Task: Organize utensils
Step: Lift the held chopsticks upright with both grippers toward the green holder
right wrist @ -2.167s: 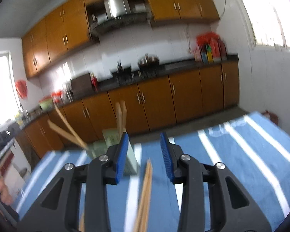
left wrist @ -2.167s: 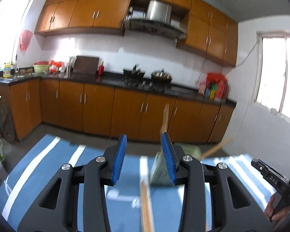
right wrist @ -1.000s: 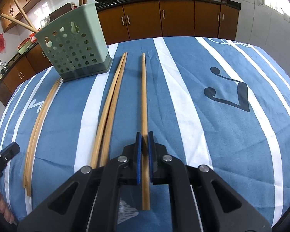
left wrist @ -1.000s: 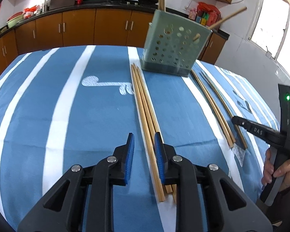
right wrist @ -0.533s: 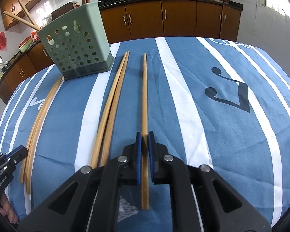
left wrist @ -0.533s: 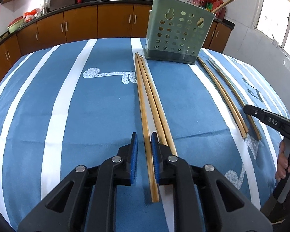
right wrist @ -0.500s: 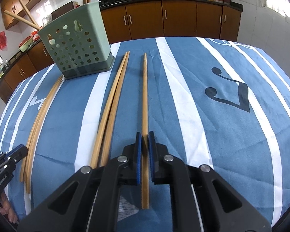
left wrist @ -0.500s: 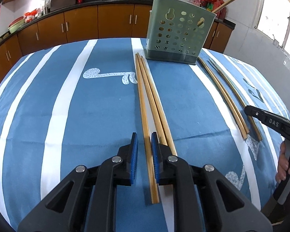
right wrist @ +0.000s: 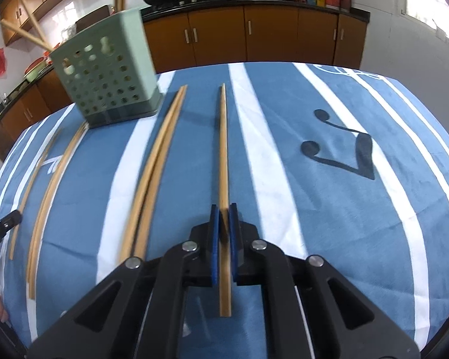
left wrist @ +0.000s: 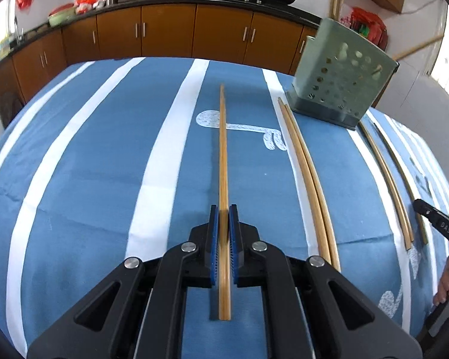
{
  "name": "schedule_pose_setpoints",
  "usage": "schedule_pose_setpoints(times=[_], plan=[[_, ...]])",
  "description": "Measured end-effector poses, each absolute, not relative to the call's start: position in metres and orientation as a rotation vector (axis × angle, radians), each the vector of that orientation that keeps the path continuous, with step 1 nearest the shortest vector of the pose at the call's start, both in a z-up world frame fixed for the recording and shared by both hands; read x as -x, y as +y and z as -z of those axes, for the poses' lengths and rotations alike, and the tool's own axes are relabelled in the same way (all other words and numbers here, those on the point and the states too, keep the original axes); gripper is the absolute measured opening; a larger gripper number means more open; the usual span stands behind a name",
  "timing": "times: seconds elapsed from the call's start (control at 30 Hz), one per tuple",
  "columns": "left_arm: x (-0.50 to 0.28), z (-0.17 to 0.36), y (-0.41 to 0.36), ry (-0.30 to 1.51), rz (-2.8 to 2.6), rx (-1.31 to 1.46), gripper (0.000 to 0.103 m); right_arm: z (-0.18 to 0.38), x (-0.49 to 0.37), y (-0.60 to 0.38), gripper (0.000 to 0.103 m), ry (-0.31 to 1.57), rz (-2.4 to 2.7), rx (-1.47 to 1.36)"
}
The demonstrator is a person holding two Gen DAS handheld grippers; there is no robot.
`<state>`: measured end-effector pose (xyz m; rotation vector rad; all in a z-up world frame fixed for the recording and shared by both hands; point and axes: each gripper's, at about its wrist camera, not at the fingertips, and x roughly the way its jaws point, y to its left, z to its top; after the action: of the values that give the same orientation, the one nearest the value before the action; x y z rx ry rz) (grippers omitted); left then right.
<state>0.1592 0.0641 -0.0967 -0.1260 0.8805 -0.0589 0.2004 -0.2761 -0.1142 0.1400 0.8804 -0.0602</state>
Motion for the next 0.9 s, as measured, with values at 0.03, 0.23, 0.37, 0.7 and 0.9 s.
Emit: schedule_pose_setpoints(times=[0.03,0.23,0.37,0.7,0.9], plan=[[-0.159,0.097,0.065,0.879,0.061,0.127,0.007,0.114,-0.201,-0.276,0.008,0.88,0.06,-0.138],[-0.157,0.097,0.066,0.878,0.066,0.137,0.008,0.116,-0.201,-0.274,0.008,0.876,0.064,-0.12],[-0.157,0.097,0.066,0.878,0.07,0.148,0.008,0.116,-0.201,-0.275,0.008,0.876,0.063,-0.121],[-0.158,0.096,0.066,0.882,0.072,0.141,0.008,0.116,-0.199,-0.272,0.009,0.885,0.059,-0.102],[-0.145,0.095,0.065,0.895,0.078,0.121,0.008,0.115,-0.188,-0.273,0.012,0.897,0.039,-0.131]])
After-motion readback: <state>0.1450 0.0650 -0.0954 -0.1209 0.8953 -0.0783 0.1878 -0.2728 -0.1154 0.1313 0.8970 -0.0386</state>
